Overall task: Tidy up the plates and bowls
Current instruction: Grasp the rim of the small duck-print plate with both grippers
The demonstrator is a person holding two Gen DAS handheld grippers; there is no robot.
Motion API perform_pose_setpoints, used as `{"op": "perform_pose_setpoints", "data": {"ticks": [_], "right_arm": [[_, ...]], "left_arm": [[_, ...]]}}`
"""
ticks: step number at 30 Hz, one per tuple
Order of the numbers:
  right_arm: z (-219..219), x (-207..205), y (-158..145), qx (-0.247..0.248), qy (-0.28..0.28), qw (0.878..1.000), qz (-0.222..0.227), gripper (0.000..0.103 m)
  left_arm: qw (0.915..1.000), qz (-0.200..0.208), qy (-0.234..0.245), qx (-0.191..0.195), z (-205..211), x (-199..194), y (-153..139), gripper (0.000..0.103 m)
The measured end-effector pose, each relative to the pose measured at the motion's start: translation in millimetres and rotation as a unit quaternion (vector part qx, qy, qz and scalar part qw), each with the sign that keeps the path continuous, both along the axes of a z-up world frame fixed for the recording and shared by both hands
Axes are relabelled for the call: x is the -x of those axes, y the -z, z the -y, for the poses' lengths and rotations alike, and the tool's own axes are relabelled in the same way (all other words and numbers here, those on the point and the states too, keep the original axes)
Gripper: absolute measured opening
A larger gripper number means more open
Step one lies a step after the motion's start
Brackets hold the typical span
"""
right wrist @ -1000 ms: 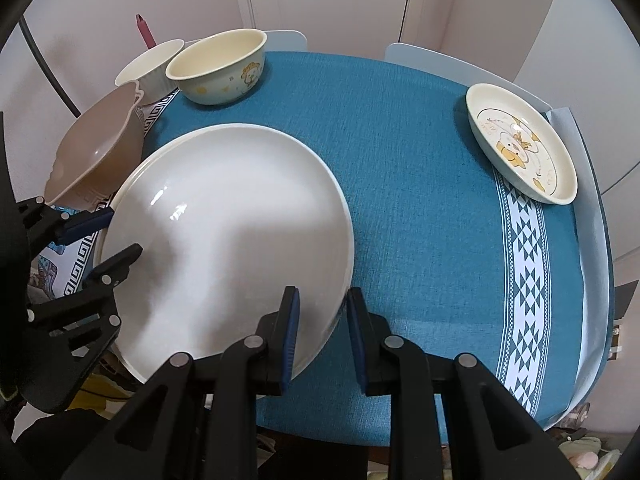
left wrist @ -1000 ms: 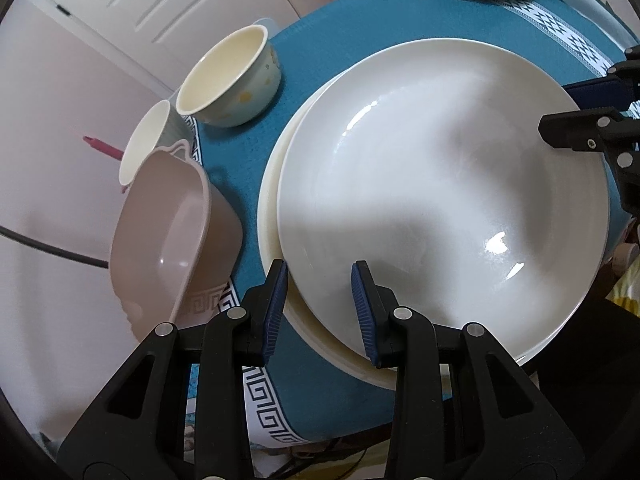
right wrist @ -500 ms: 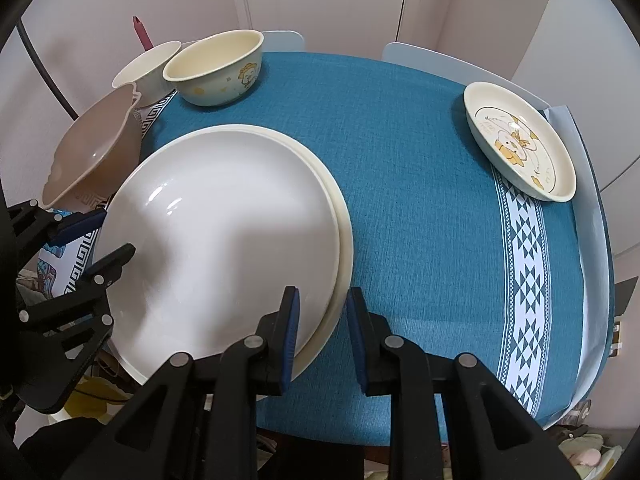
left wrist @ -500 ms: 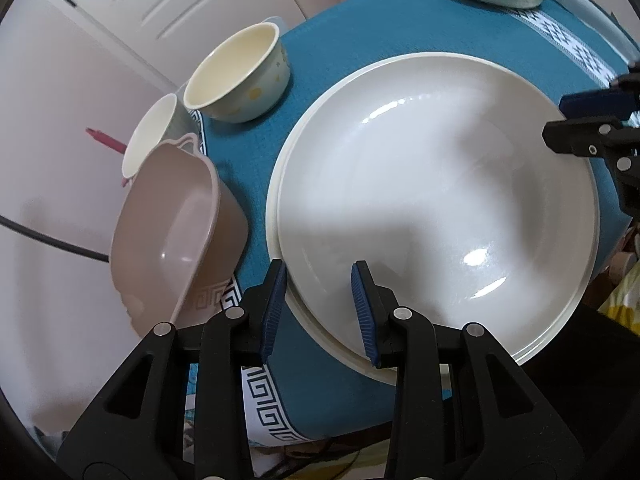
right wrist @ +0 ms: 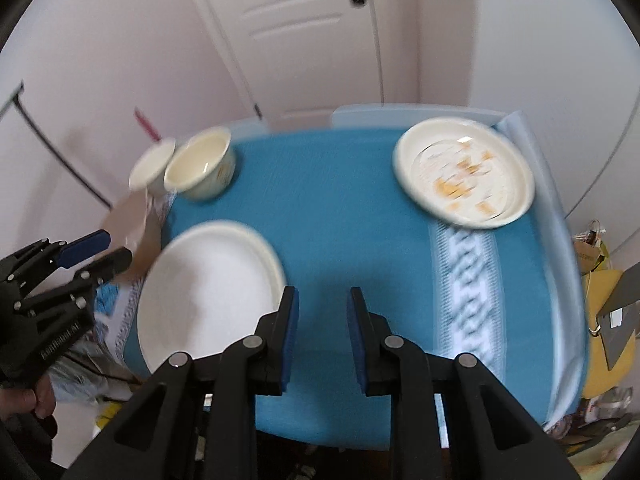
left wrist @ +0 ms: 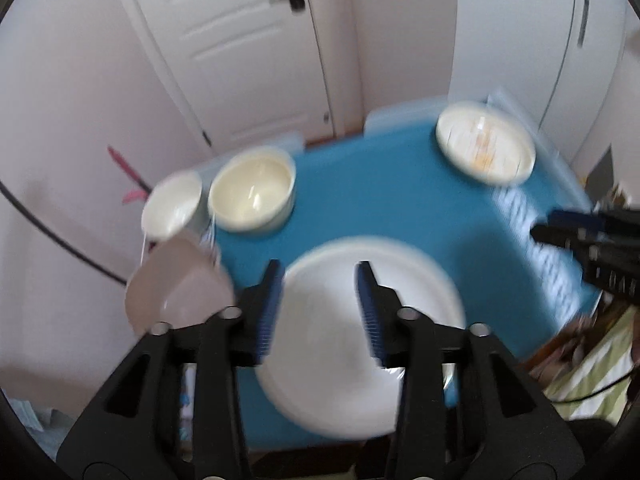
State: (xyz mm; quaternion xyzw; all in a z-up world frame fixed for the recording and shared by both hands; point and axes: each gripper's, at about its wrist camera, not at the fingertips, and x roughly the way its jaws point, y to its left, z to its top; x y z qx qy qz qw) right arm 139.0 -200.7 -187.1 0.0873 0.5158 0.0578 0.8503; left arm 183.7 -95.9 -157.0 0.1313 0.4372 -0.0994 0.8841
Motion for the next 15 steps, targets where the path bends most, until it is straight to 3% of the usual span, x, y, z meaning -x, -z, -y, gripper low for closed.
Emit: {"op": "perform_pose_setpoints", "data": {"ticks": [1, 2, 3, 6, 9, 15], "right_arm": [[10.5, 0.3, -5.8, -0.003, 0.006, 1.0, 0.005, 0.055], [26.7, 0.7, -13.3, -0.008, 0.016, 1.0, 0.013, 0.068], [39.1, 1.4, -18.8, -0.012, 0.024, 0.999, 0.023, 0.088], [77.8, 3.7, -32.4, -0.021, 0.044, 0.998, 0.048, 0.091], [110.6, 2.0, -37.5, -0.017, 0.064, 0.996, 0.066, 0.091], [153.4, -21.0, -31.9, -0.031, 0.1, 0.993, 0.048, 0.091]], "left_arm": [[0.9999, 0.014, -0.001, 0.009, 11.5, -5.4, -9.1, 0.103], [0.9996, 0.026, -0.002, 0.015, 20.0, -8.6, -14.8, 0.102], [0.9984, 0.05, 0.001, 0.027, 31.6, -13.2, -23.1, 0.103], [0.9977, 0.049, 0.031, 0.036, 69.3, -36.0, -29.4, 0.103], [0.9969, 0.016, 0.057, 0.053, 100.6, -68.2, -19.2, 0.103], [0.988, -0.051, 0.118, 0.086, 148.1, -133.1, 15.3, 0.103]]}}
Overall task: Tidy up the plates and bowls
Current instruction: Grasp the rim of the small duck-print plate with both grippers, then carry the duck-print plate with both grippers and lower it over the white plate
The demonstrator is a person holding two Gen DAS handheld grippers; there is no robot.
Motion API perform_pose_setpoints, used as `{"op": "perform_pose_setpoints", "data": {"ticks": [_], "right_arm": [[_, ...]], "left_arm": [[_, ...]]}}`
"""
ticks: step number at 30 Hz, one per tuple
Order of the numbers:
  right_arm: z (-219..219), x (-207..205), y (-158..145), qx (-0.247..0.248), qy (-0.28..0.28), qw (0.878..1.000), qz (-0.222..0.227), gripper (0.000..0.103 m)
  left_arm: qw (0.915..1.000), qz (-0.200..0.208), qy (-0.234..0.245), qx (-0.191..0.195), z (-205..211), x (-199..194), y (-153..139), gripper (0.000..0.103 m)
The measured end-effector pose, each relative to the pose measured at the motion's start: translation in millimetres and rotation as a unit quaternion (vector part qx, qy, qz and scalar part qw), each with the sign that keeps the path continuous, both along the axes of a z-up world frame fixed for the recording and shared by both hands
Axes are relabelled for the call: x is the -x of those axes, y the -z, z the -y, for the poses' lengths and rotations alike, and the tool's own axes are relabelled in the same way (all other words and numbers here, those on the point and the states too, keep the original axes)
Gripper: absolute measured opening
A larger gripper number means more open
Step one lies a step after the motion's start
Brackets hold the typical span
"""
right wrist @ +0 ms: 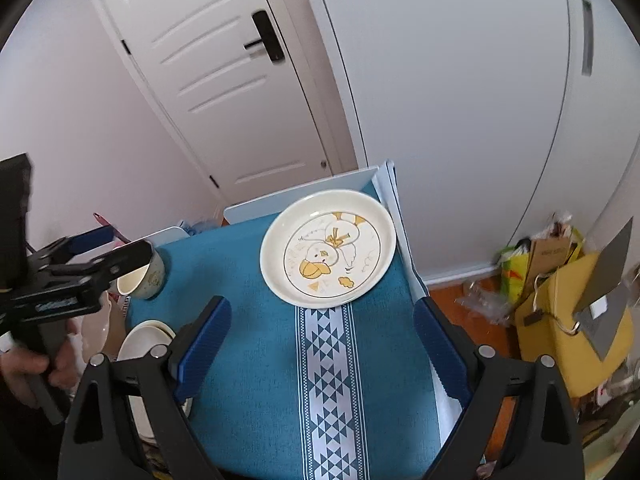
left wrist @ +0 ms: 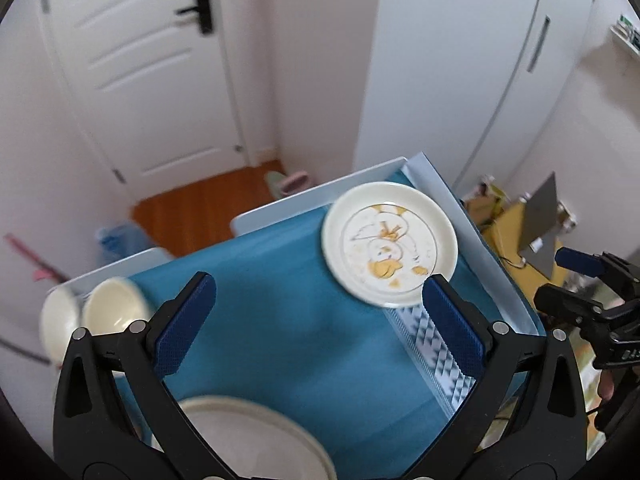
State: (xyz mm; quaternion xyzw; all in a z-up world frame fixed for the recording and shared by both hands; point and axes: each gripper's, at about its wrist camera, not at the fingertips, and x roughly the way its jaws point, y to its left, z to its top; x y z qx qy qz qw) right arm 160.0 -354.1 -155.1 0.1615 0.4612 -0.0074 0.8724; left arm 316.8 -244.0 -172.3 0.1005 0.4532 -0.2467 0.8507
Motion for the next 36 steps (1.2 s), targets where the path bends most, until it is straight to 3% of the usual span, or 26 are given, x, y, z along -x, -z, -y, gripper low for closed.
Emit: {"op": "perform_pose_setpoints", "data": {"ticks": [4, 8, 12, 14, 16, 20, 22, 30, 36], "right_arm": [[14.7, -15.1, 15.3, -0.02, 0.046, 0.999, -0.015, 0.091], [19.4, -41.5, 51.8, -0.037, 0.074, 0.995, -0.056, 0.091], [25.6, -56.8, 86.6, -0.059, 0.109, 0.989, -0.083, 0.09], [28.1, -61.8, 100.6, -0.064, 0.128, 0.986, -0.089, 0.084], [28.7, -66.6, 111.8, -0.074, 0.14, 0.983, -0.093, 0.069], [28.1, -73.4, 124.0, -0.065, 0.165, 0.98, -0.093, 0.055], [28.5, -74.8, 127.6, -0.062, 0.176, 0.978, -0.092, 0.046], [36.2, -79.7, 140.1, -0.065, 0.195, 0.974, -0.099, 0.014], [34.2, -80.0, 140.9, -0.059, 0.187, 0.975, -0.099, 0.013]], "left_arm": [[0.9982, -0.048, 0.034, 0.006, 26.6, -43.3, 37.8, 0.103], [0.9931, -0.097, 0.066, 0.005, 42.0, -77.9, 80.9, 0.098], [0.9872, -0.125, 0.098, 0.002, 51.7, -95.0, 114.3, 0.073], [0.9852, -0.133, 0.108, 0.003, 50.9, -99.9, 125.2, 0.064], [0.9825, -0.144, 0.118, 0.007, 53.7, -107.5, 136.1, 0.053], [0.9794, -0.155, 0.128, 0.012, 54.6, -119.5, 146.4, 0.043], [0.9781, -0.16, 0.133, 0.013, 54.7, -122.0, 149.2, 0.033], [0.9765, -0.16, 0.145, 0.007, 59.3, -127.1, 155.4, 0.02], [0.9785, -0.146, 0.146, -0.002, 59.1, -121.2, 147.7, 0.018]]}}
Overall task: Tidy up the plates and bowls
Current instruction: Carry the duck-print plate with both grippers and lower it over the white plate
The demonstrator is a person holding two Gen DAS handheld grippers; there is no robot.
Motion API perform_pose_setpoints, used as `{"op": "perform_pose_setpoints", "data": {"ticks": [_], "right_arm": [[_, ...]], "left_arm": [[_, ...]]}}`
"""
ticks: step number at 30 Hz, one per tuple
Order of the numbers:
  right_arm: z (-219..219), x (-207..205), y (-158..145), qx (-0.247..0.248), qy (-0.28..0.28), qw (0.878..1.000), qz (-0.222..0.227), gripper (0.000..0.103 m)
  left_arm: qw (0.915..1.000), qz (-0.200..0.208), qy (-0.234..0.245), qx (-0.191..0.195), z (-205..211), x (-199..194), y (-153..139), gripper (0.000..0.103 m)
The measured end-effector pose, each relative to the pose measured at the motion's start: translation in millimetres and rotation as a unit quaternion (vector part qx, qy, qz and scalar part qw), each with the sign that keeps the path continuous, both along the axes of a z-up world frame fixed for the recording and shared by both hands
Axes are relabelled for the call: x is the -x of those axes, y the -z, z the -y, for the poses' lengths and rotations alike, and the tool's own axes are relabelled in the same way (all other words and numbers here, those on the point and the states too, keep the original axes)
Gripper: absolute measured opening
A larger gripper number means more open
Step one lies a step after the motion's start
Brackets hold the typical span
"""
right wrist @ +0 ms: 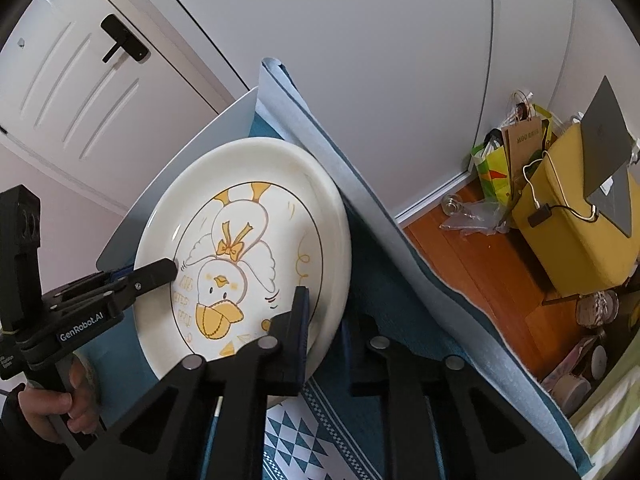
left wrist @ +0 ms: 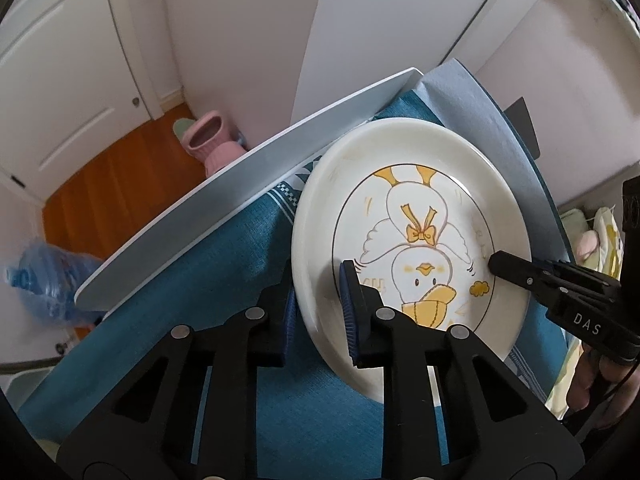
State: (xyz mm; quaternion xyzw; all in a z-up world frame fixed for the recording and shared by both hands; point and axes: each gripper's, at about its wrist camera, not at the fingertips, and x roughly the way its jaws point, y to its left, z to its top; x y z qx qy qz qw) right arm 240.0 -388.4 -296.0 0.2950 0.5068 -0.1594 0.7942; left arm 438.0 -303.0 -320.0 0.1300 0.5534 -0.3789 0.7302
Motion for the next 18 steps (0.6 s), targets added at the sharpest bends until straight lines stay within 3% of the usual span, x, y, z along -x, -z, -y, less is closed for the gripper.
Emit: {"op": "perform_pose_setpoints", "data": {"ticks": [11, 18], "right_arm": [[-3.3, 7.9, -14.8, 0.01, -0.035, 0.999, 0.026, 0.013], [-7.8, 17.8, -54.8, 0.03, -0.079, 0.995, 0.051, 0.013]], "left_arm": [[0.9992, 0.033, -0.022, 0.007, -11.0, 20.3, -27.1, 0.018], [0.996, 0.065, -0.059, 0.016, -30.3, 54.1, -76.0, 0.018]]}}
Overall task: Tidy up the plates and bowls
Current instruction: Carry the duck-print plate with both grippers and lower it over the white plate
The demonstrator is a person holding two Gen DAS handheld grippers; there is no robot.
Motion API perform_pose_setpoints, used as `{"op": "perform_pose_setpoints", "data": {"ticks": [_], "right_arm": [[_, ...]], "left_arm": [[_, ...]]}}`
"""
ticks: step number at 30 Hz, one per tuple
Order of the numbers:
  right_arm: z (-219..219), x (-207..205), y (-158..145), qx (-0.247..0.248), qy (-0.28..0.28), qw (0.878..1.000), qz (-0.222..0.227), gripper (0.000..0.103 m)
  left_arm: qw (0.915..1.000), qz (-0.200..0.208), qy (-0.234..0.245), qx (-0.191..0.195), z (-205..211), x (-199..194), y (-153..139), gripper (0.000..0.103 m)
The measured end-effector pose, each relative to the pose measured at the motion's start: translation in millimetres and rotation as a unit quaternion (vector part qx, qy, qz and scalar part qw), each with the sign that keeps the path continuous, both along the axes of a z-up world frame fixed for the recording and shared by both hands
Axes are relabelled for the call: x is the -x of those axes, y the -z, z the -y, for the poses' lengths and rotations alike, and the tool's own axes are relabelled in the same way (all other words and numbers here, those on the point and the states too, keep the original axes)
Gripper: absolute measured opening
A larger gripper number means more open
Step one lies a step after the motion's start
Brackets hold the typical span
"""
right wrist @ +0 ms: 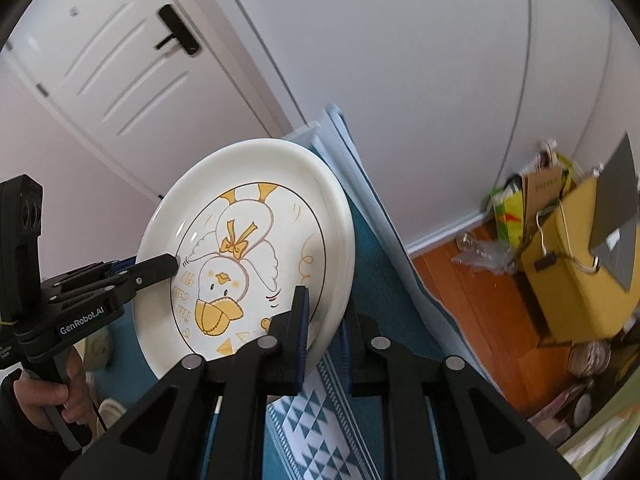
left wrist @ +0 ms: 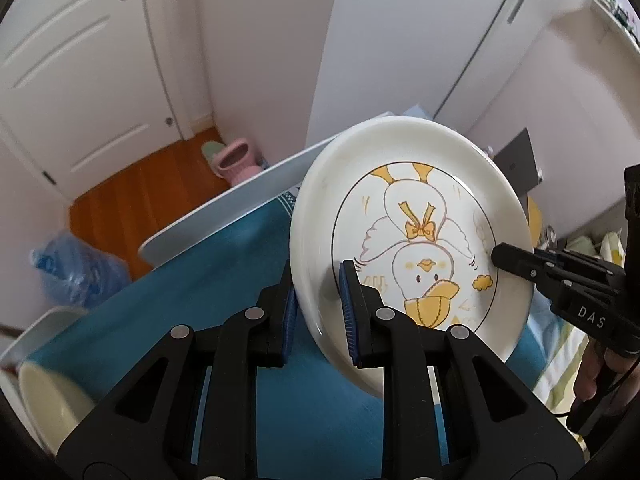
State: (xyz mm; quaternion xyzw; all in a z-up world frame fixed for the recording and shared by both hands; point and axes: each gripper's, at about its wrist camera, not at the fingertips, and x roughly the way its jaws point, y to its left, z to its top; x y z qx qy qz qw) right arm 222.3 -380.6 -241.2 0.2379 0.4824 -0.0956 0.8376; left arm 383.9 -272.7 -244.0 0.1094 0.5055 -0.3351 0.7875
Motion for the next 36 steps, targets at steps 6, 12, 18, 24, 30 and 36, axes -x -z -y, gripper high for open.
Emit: {"op": "perform_pose_setpoints", "data": {"ticks": [6, 12, 18, 24, 30, 36], "right_arm": [[-12.0, 13.5, -46.8, 0.016, -0.062, 0.998, 0.024, 0.013], [-39.1, 32.7, -78.7, 0.019, -0.144, 0.989, 0.039, 0.013], [-84.9, 53.3, -85.6, 0.011, -0.231, 0.972, 0.037, 0.013], [-135.9, 66.8, -67.9, -0.003, -0.292, 0.956, 0.023, 0.013], [-180.9, 73.0, -42.0, -0.002, -0.322, 0.947, 0.005, 0.013], [-213.1, 70.6, -11.1, 0.007, -0.333, 0.943, -0.025, 0.013]], "left_arm": [[0.9975, 0.024, -0.064, 0.019, -35.5, 48.7, -50.1, 0.018], [0.9878, 0.038, -0.149, 0.025, -84.5, 111.3, -78.3, 0.018], [0.973, 0.031, -0.228, 0.013, -142.2, 165.7, -79.0, 0.018], [0.9601, 0.009, -0.28, 0.0, -191.9, 195.4, -56.4, 0.018], [0.9548, -0.021, -0.297, -0.008, -226.9, 211.4, -26.1, 0.018], [0.952, -0.054, -0.301, -0.009, -254.2, 218.1, 13.8, 0.018]]}}
